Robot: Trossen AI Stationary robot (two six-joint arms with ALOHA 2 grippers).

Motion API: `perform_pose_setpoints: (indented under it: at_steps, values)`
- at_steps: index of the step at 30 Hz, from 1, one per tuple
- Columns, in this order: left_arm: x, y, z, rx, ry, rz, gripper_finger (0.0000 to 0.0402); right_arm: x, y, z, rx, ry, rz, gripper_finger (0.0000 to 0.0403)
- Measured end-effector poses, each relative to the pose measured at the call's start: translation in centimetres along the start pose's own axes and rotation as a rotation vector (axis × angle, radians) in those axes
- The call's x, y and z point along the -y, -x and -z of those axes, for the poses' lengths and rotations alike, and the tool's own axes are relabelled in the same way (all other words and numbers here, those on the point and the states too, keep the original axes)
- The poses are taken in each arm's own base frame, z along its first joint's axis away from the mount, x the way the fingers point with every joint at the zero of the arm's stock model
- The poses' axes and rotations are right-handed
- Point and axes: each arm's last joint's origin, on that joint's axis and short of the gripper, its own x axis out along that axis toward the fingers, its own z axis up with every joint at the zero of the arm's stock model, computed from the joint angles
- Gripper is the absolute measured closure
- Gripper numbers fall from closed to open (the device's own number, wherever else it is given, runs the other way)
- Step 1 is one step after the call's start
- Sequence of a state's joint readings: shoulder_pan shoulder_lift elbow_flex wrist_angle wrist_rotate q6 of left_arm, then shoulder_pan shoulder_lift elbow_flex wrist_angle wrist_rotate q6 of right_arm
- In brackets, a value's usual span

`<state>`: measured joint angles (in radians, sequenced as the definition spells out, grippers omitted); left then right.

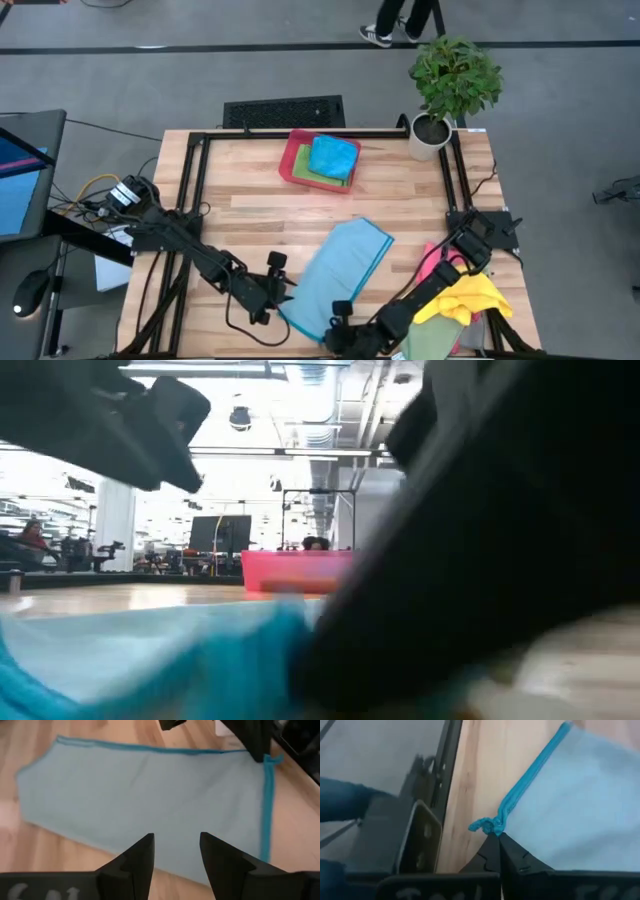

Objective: Fold microfiber towels
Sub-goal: Fold the light blue microfiber cloth

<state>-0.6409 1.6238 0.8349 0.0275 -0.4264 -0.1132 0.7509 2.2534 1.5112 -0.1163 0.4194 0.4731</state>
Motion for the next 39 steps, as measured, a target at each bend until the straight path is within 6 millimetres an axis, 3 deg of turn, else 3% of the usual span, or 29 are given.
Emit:
perform_pose_setpoints:
  at_steps: [10, 23, 39]
  values:
    - [-2.0, -0.9, -0.7, 0.034, -0.014, 0.022, 0.0249, 0.9, 3.6, -1.8, 0.029, -0.049, 0.175, 0.0392]
    - [-2.7, -1.1, -0.7, 0.031, -0.036, 0.001, 0.0249, 3.8, 5.3, 0.4, -0.114, -0.186, 0.514, 0.0391]
    - [-2.7, -1.1, -0.7, 0.030, -0.032, 0.000, 0.0249, 5.3, 7.0, 2.1, -0.161, -0.283, 0.738, 0.0385]
